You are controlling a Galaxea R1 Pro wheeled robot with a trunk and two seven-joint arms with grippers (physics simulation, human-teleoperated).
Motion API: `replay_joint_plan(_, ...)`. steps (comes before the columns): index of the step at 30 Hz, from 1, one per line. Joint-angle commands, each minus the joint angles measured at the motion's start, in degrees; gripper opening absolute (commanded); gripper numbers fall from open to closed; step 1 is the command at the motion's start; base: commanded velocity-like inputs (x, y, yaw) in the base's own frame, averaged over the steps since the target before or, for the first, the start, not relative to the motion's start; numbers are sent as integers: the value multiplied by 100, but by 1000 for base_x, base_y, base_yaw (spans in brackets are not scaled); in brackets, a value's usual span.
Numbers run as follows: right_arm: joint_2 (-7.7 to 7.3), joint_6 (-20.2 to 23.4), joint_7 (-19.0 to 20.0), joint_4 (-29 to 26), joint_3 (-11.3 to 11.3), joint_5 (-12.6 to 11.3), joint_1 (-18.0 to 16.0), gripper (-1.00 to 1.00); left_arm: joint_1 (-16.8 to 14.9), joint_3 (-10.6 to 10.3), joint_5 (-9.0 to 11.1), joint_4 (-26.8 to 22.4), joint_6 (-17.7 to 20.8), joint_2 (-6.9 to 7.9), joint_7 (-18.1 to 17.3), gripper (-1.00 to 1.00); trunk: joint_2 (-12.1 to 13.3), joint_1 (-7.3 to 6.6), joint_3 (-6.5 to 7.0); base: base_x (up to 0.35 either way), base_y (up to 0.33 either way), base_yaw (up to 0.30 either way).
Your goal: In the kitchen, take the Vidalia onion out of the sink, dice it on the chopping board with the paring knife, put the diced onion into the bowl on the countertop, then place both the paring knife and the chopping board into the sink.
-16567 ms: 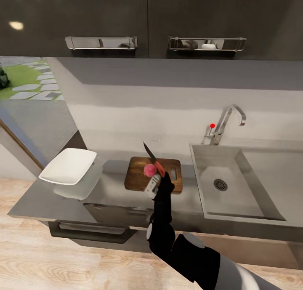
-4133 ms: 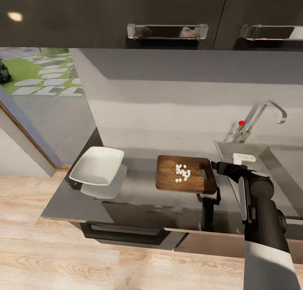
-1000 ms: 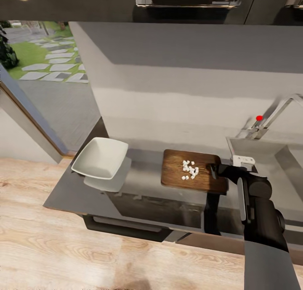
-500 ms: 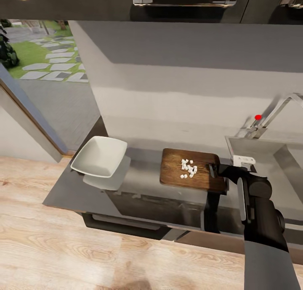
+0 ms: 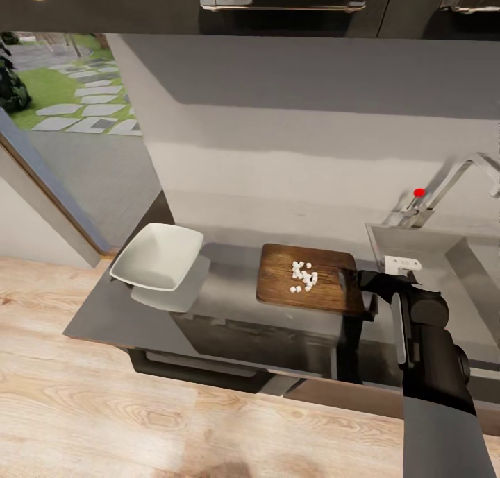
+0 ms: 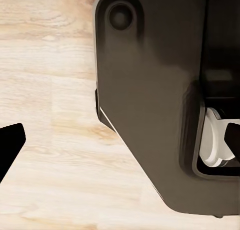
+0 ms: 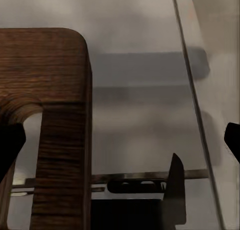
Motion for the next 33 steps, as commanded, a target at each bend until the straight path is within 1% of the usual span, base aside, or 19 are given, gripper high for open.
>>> replay_joint_plan(1, 5, 22, 58, -5, -11, 61, -6, 100, 3, 32, -60, -9, -11, -7, -3, 100, -10, 3, -8, -5, -26, 0)
replay_joint_plan(8, 22, 22, 58, -5, 5, 59, -6, 100, 3, 32, -60, -9, -11, -6, -1, 100, -10, 3, -11, -1, -4, 0)
replay_joint_plan(22, 32, 25, 58, 37, 7, 60, -6, 100, 3, 33, -60, -9, -11, -6, -2, 100, -10, 3, -85, 0, 4, 1)
replay_joint_plan(33, 32, 22, 58, 100, 16, 60, -6, 100, 3, 33, -60, -9, -11, -7, -2, 100, -10, 3, -142, 0, 35, 65)
